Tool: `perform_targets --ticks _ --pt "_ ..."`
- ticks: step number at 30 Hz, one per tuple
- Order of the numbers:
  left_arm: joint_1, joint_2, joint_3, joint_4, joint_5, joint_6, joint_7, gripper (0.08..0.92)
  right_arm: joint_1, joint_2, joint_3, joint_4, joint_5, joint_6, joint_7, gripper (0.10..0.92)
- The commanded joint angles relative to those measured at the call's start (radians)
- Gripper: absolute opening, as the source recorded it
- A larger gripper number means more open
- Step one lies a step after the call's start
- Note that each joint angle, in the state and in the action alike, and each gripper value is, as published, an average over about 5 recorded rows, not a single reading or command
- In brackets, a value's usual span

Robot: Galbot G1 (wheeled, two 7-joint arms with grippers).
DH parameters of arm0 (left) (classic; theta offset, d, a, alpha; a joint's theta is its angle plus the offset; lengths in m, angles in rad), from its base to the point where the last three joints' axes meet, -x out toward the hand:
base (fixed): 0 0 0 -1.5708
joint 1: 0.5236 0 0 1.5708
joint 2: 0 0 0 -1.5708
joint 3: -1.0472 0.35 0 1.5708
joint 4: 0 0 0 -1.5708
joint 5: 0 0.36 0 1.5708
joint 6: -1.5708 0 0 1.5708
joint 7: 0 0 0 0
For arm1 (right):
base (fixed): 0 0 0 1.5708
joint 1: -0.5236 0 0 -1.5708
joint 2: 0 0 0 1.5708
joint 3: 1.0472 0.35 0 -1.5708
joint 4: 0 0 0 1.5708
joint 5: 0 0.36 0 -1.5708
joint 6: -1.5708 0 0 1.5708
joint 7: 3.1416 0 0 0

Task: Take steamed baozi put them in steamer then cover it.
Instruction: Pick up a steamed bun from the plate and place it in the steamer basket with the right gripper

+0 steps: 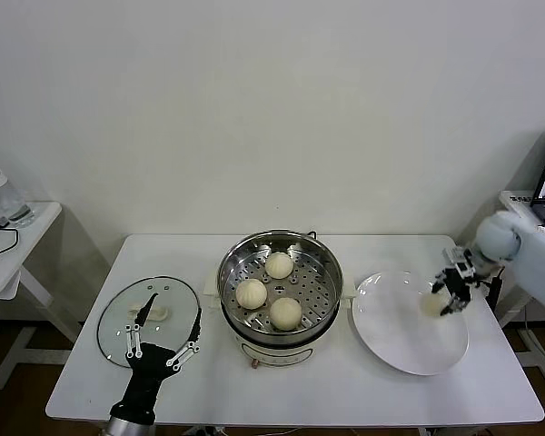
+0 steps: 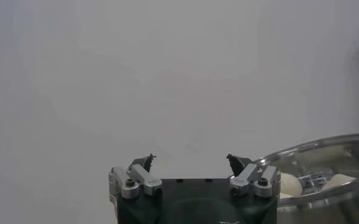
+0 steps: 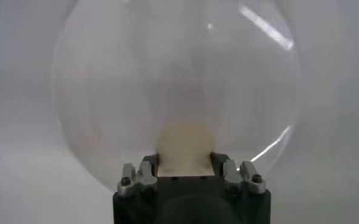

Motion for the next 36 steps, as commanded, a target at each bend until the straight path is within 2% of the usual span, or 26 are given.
perform_targets --ticks 1,7,15,21,36 --pt "-0.008 0.004 0.008 0.004 0.000 0.000 0.000 0.823 0.440 0.101 -0.240 0.093 0.219 -0.043 -0.169 0.629" --pt "-0.008 0.007 0.012 0.004 0.000 -0.003 -0.002 0.823 0.600 0.281 -0.404 0.145 0.436 -0.125 -0.128 0.636" --pt "-0.011 0.017 0.009 0.003 -0.006 -0.003 -0.004 0.823 0.589 0.408 -0.469 0.227 0.580 -0.208 -0.023 0.636" --pt "-0.020 0.016 0.010 0.002 -0.013 -0.002 -0.006 0.823 0.567 0.462 -0.502 0.233 0.575 -0.225 0.020 0.636" --pt "-0.021 0.011 0.004 -0.004 -0.019 -0.003 -0.009 0.823 0.499 0.541 -0.585 0.206 0.437 -0.222 0.064 0.636"
